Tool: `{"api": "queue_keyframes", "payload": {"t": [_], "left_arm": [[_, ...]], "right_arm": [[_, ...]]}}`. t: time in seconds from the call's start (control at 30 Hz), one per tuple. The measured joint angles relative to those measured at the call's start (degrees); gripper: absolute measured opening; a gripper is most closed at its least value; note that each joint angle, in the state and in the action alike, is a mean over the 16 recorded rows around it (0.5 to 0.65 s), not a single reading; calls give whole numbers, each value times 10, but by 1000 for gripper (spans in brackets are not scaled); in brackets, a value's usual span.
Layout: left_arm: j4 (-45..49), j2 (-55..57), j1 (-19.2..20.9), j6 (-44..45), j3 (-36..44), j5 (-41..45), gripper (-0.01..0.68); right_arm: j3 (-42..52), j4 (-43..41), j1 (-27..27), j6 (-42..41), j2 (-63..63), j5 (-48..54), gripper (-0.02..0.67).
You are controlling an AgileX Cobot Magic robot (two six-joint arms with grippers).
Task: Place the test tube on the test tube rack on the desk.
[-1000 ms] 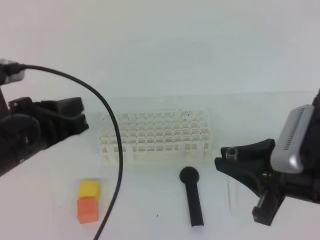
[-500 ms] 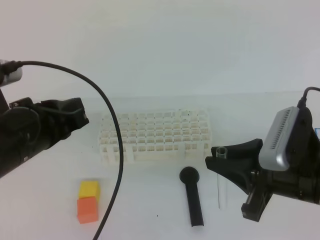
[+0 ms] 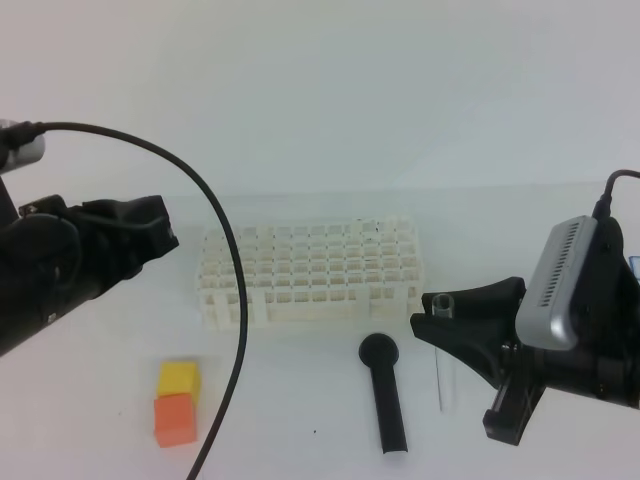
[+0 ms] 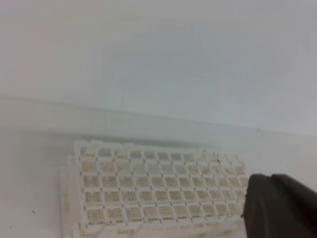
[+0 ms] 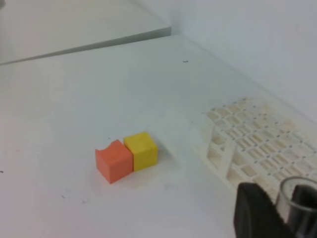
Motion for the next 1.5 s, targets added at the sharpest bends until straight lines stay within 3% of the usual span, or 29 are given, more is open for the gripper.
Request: {"api": "queue_keyframes", "payload": {"t": [0.27,0.9,1.5], "left_arm": [[-5,-82,0,1,81,1,-1],[-77,-492,0,-1,335,-70,-1],[-131,-584,0,0,397,-130,-1]], "right_arm": [[0,0,0,-2,0,0,122],[0,-24,0,-2,0,16,122],[0,-25,0,31,0,50,122]]}}
